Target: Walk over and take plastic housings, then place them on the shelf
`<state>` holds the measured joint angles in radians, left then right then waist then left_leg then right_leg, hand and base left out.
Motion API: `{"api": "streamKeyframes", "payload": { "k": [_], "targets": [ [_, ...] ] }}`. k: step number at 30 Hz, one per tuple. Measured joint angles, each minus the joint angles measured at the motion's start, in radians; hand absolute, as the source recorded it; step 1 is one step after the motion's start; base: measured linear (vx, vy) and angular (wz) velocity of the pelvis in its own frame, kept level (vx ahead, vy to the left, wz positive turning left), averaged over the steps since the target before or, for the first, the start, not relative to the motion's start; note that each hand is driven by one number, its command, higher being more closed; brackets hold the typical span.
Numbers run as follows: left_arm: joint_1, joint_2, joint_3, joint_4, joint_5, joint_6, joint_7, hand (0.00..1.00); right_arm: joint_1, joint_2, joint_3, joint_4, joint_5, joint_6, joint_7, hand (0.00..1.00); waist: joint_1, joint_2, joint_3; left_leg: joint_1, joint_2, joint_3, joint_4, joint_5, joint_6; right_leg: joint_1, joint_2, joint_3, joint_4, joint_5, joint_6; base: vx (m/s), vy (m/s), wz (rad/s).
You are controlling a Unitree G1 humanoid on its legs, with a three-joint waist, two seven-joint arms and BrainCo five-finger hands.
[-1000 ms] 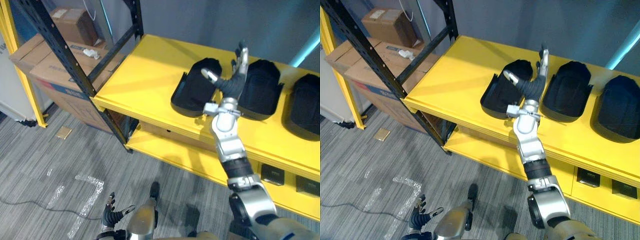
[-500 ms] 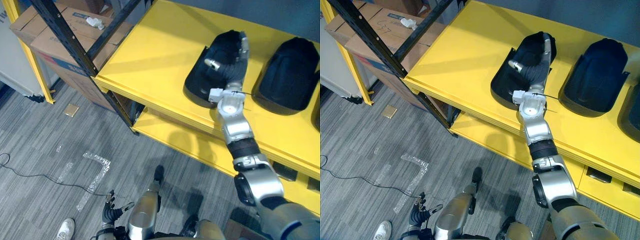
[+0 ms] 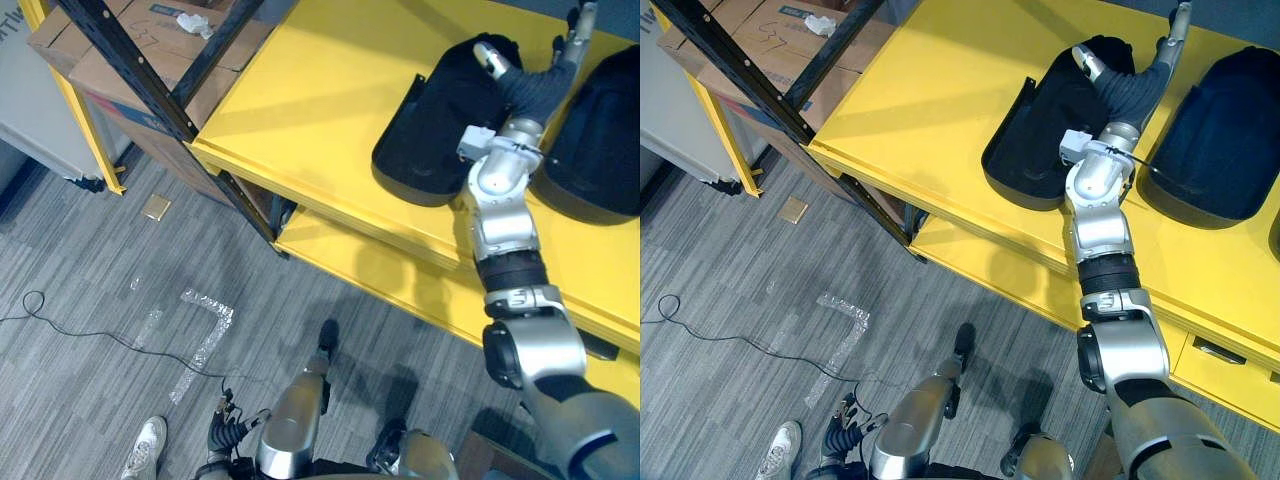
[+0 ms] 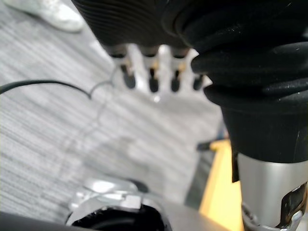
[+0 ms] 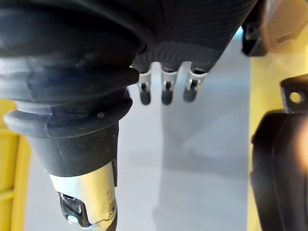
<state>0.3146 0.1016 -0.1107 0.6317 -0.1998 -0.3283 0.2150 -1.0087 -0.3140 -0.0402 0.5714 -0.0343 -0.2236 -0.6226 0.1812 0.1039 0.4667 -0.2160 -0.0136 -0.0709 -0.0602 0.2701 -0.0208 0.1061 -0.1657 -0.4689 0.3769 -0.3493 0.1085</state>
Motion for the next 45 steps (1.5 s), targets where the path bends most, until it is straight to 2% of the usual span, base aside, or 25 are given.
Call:
{"api": "streamKeyframes", "payload": {
  "k": [3, 7, 15, 18, 22, 30, 39, 43, 45],
  "targets": [
    [-0.001, 0.0, -0.001, 0.0, 0.0, 0.0, 0.0, 0.0, 0.0, -0.002, 0.0, 0.012, 0.05, 0.074, 0.039, 0.0, -0.001, 0.003, 0.002, 0.001, 0.0, 0.002, 0.0, 0.0, 0.0, -0.001, -0.005, 0.002, 0.001, -0.004, 0.0, -0.01, -0.023, -0.01],
    [-0.003, 0.0, -0.013, 0.001, -0.02, 0.001, 0.0, 0.0, -0.001, -0.004, -0.002, 0.044, 0.084, 0.142, 0.058, 0.0, -0.002, 0.019, 0.01, 0.003, 0.001, 0.011, 0.0, 0.0, 0.0, -0.004, -0.008, 0.007, 0.014, -0.011, 0.0, -0.02, -0.019, -0.03],
    [-0.009, -0.001, -0.021, 0.017, -0.04, 0.0, 0.0, 0.0, -0.012, -0.014, -0.017, 0.078, 0.14, 0.228, 0.091, 0.0, -0.004, 0.02, 0.01, 0.004, 0.005, 0.031, -0.004, 0.0, 0.0, -0.023, -0.013, 0.03, 0.028, -0.012, -0.001, 0.0, -0.022, -0.07],
    [-0.011, -0.001, -0.028, 0.019, -0.068, 0.001, 0.0, 0.0, -0.017, -0.021, -0.016, 0.078, 0.165, 0.226, 0.127, 0.0, -0.003, 0.02, 0.01, 0.005, 0.005, 0.043, -0.006, 0.0, 0.0, -0.032, -0.022, 0.039, 0.037, -0.013, 0.0, 0.0, -0.01, -0.09],
    [-0.011, 0.001, -0.031, 0.022, -0.078, 0.002, 0.0, 0.0, -0.018, -0.02, -0.014, 0.078, 0.22, 0.199, 0.218, 0.0, -0.005, 0.02, 0.01, 0.013, 0.002, 0.057, -0.007, -0.002, 0.003, -0.035, -0.024, 0.055, 0.042, -0.013, 0.0, 0.0, -0.019, -0.1],
    [-0.011, 0.002, -0.039, 0.022, -0.102, 0.005, 0.001, 0.0, -0.018, 0.007, 0.037, 0.078, 0.237, 0.177, 0.276, 0.0, -0.002, 0.02, 0.01, 0.01, 0.0, 0.052, -0.006, -0.002, 0.003, -0.036, -0.024, 0.051, 0.046, -0.013, 0.0, 0.0, -0.014, 0.02],
    [-0.011, 0.009, -0.057, 0.022, -0.117, 0.005, 0.006, 0.0, -0.018, 0.032, 0.047, 0.078, 0.227, 0.147, 0.269, 0.0, 0.005, 0.02, 0.01, 0.001, -0.009, 0.025, -0.002, -0.002, 0.003, -0.03, -0.025, 0.028, 0.046, -0.013, 0.0, 0.01, -0.031, 0.08],
    [-0.011, 0.009, -0.06, 0.022, -0.117, 0.003, 0.009, 0.0, -0.018, 0.044, 0.064, 0.078, 0.2, 0.137, 0.203, 0.0, 0.009, 0.02, 0.01, 0.0, -0.012, 0.021, -0.001, -0.002, 0.003, -0.026, -0.025, 0.024, 0.046, -0.014, 0.0, 0.0, -0.033, 0.05],
    [-0.011, 0.009, -0.06, 0.022, -0.117, 0.001, 0.01, 0.0, -0.018, 0.045, 0.067, 0.078, 0.172, 0.112, 0.146, 0.0, 0.018, 0.02, 0.01, -0.003, -0.013, 0.02, -0.001, -0.002, 0.003, -0.028, -0.025, 0.022, 0.044, -0.014, 0.0, 0.0, -0.033, 0.04]
  ]
}}
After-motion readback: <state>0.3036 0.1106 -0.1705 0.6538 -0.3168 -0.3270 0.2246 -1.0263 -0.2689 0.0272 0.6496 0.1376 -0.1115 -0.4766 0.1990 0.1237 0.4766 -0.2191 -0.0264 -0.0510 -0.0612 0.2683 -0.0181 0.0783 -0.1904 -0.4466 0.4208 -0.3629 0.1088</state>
